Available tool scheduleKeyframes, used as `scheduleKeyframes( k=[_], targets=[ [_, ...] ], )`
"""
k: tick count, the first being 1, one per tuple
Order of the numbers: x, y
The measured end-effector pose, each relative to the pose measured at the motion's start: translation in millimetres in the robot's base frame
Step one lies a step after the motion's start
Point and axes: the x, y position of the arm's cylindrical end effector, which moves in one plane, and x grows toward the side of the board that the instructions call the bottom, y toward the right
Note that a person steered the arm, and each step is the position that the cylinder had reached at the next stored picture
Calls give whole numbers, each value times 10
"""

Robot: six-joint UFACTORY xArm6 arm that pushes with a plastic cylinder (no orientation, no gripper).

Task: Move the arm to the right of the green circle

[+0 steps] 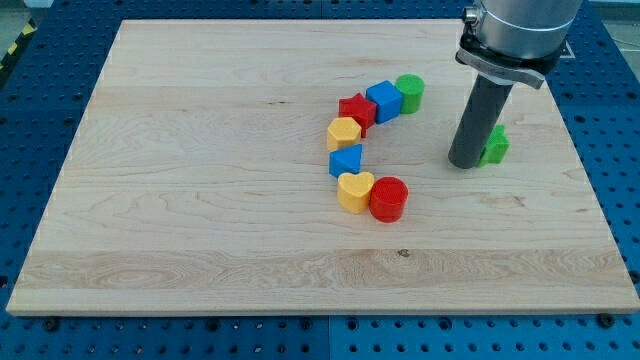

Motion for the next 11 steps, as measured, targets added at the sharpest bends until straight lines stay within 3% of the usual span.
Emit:
scheduleKeyframes(
  k=[5,7,11],
  targets=[
    [-208,-104],
    [-581,-97],
    [-775,222]
  ],
)
